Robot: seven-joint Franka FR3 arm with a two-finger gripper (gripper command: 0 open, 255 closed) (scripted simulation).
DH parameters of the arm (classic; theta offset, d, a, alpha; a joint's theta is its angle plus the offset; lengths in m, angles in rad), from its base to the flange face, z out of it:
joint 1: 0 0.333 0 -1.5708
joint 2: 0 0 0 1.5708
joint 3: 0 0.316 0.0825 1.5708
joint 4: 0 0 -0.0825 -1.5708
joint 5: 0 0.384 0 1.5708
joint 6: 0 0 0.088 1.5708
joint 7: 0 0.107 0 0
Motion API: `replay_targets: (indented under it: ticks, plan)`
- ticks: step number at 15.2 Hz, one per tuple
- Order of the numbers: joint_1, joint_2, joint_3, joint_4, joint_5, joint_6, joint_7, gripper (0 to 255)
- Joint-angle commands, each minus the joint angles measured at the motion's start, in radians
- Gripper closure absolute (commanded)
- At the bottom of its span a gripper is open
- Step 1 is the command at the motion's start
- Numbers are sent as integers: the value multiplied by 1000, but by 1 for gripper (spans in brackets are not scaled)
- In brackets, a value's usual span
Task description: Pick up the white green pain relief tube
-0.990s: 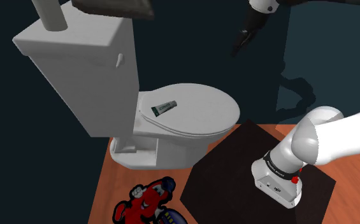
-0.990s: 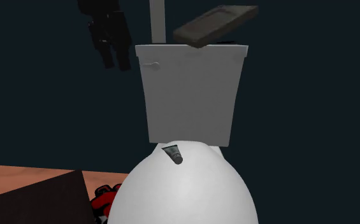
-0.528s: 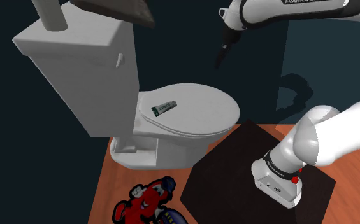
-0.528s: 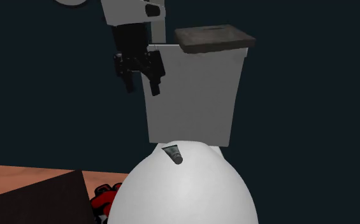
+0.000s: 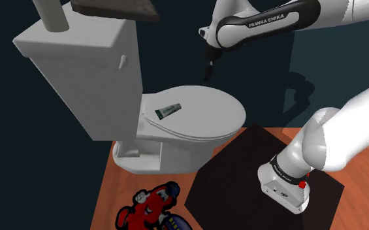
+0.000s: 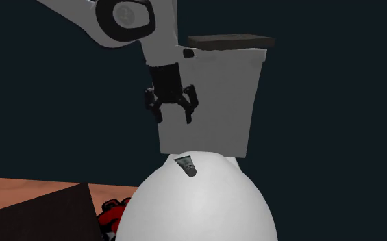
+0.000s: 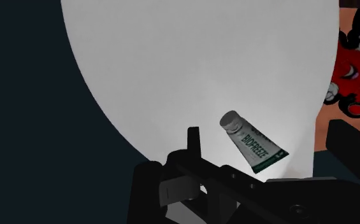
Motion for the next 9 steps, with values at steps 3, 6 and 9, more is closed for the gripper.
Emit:
replay_targets:
  ticks: [3, 6, 9]
  plan:
    - [25, 141, 8, 54, -3, 81, -108, 0]
    - [39, 242, 21, 91, -9, 140, -181, 0]
    - [50, 341, 37, 131, -21, 194, -247, 0]
